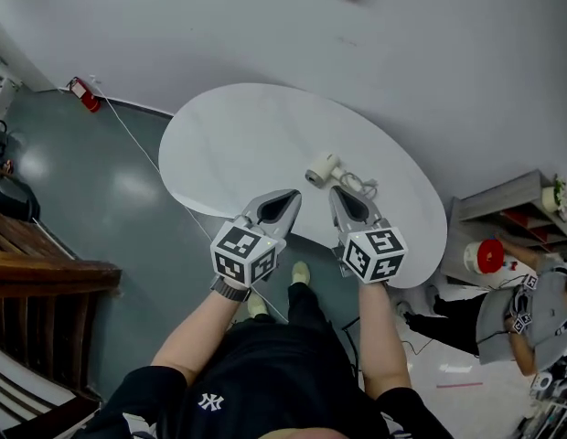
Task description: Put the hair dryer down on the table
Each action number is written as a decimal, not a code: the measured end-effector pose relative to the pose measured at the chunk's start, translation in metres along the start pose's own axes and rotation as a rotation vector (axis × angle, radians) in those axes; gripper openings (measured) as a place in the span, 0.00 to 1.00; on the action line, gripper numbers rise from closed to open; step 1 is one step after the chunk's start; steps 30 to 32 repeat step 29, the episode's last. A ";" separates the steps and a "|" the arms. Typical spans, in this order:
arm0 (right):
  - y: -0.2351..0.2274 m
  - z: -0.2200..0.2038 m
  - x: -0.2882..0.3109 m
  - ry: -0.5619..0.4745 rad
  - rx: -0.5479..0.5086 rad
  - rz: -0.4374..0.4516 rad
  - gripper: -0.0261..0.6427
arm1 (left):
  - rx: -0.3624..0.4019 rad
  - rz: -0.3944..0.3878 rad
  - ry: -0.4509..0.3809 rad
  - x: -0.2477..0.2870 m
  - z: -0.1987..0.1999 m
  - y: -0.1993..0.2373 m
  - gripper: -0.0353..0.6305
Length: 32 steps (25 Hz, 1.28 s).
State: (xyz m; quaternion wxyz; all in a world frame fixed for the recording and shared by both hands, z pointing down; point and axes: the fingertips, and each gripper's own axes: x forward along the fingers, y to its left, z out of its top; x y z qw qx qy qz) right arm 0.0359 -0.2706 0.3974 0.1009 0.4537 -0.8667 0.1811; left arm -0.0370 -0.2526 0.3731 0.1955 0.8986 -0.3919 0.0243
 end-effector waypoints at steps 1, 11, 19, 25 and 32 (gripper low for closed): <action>0.006 0.004 -0.005 -0.017 0.007 0.003 0.07 | 0.001 -0.004 -0.004 -0.005 0.004 -0.003 0.05; 0.058 0.038 -0.045 -0.120 -0.039 0.007 0.07 | 0.018 -0.054 -0.069 -0.041 0.039 -0.035 0.05; 0.087 0.048 -0.064 -0.173 -0.072 -0.003 0.07 | 0.048 -0.082 -0.104 -0.071 0.051 -0.048 0.05; 0.092 0.046 -0.077 -0.193 -0.080 -0.004 0.07 | 0.061 -0.088 -0.118 -0.078 0.050 -0.060 0.05; 0.082 0.048 -0.082 -0.195 -0.079 -0.003 0.07 | 0.063 -0.090 -0.117 -0.069 0.051 -0.067 0.05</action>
